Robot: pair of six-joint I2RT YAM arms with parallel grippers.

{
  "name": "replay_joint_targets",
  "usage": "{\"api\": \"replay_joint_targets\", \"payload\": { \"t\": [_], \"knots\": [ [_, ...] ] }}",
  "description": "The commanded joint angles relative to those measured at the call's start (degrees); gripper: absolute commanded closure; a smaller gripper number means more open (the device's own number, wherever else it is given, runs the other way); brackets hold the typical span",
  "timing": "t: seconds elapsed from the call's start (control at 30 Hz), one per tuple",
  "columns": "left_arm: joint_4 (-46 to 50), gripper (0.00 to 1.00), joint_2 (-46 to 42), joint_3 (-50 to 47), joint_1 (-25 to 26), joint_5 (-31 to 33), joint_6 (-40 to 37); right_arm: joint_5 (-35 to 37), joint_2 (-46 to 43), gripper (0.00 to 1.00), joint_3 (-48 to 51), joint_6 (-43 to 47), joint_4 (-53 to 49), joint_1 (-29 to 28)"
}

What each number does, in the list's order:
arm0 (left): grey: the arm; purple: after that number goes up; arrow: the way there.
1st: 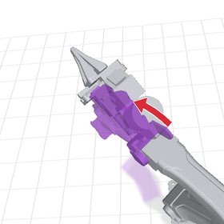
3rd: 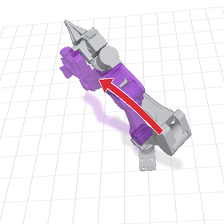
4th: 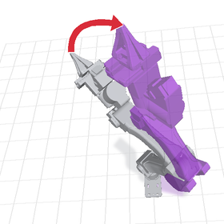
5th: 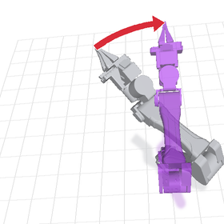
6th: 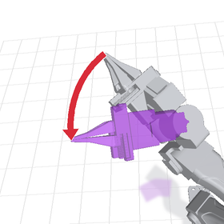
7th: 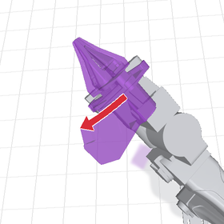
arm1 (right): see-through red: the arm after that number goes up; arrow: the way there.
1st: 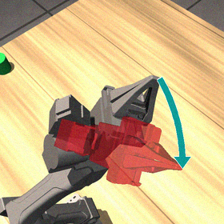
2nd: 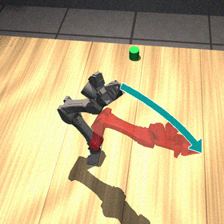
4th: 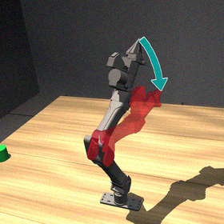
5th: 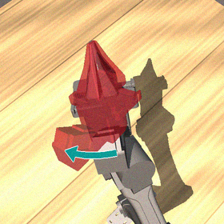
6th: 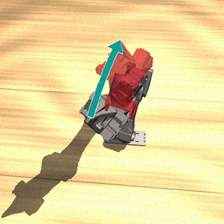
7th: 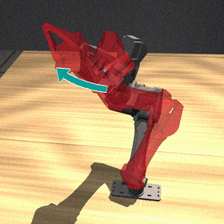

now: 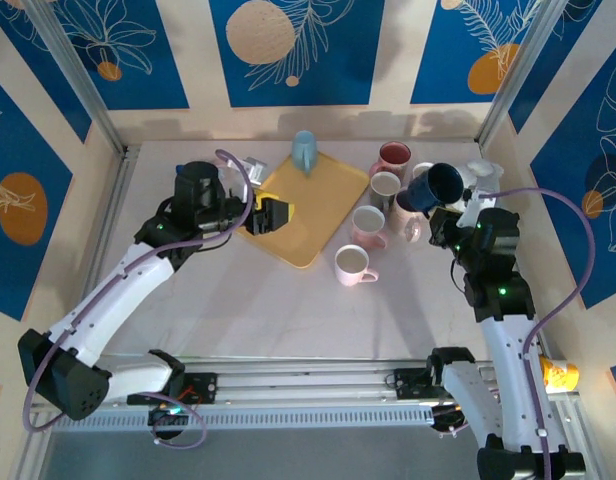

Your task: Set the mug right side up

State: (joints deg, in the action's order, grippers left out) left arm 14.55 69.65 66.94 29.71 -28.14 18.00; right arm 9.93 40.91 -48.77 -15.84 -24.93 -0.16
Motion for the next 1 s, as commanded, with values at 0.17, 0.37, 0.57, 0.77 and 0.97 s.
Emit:
{"api": "replay_joint_targets", "payload": {
  "t": [0.17, 0.37, 0.57, 0.77, 0.97],
  "knots": [
    [-0.5, 0.38, -0.5, -3.0, -0.6, 0.4, -3.1, 12.8, -0.2, 1.00, 5.3, 10.4, 7.7, 2.3],
    [-4.2, 0.38, -0.4, -6.2, -0.5, -0.7, -3.2, 8.8, 2.6, 1.00, 10.5, 11.3, 14.6, 6.1],
    [-5.7, 0.38, -0.1, -7.5, -0.8, -1.2, -3.6, 3.9, 6.5, 1.00, 14.6, 10.6, 21.7, 10.1],
    [-6.5, 0.38, 0.4, -8.3, -1.2, -1.4, -4.4, 2.8, 10.1, 1.00, 18.8, 11.3, 29.0, 11.4],
    [-6.9, 0.38, 1.5, -8.7, -1.4, -1.8, -4.3, -0.7, 15.4, 1.00, 21.8, 12.8, 36.8, 14.3]
  ]
}}
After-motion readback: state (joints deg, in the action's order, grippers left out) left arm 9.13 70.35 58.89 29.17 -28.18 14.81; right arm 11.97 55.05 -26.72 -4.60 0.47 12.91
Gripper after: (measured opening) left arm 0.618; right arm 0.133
